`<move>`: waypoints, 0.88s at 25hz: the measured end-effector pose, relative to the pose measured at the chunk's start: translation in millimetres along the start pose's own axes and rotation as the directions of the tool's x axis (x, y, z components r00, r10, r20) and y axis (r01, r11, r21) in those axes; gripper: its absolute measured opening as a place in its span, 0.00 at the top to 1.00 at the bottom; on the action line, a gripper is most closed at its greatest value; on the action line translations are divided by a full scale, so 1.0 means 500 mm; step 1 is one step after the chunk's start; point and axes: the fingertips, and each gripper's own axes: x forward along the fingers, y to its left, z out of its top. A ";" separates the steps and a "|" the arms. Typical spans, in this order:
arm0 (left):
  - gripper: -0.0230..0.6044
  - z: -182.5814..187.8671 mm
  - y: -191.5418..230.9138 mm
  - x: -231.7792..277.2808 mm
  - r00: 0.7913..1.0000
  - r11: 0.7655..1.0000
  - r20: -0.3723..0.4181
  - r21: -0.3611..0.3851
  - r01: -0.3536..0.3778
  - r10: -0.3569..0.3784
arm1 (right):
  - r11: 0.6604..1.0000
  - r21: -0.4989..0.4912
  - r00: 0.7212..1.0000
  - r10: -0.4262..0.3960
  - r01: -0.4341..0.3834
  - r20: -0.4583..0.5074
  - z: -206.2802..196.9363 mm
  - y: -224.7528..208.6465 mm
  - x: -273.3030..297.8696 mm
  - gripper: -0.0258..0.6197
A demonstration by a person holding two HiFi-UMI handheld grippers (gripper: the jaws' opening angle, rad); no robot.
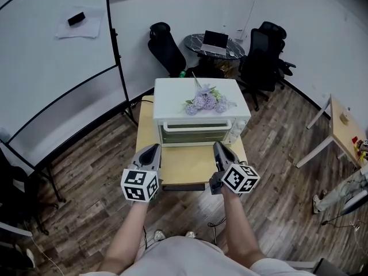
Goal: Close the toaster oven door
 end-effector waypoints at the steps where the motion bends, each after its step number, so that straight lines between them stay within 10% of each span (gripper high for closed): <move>1: 0.94 0.001 0.000 0.000 1.000 1.000 0.000 0.001 0.001 -0.001 | 0.997 -0.082 1.000 -0.016 0.015 -0.012 0.005 0.006 -0.001 0.70; 9: 0.94 0.017 0.005 -0.004 1.000 1.000 -0.004 0.011 0.002 -0.002 | 0.873 -0.484 0.996 -0.080 0.053 -0.035 0.034 0.052 -0.015 0.70; 22: 0.94 0.038 0.013 -0.031 1.000 0.998 0.001 0.060 -0.020 0.020 | 0.809 -0.585 0.996 -0.090 0.059 -0.025 0.044 0.072 -0.036 0.70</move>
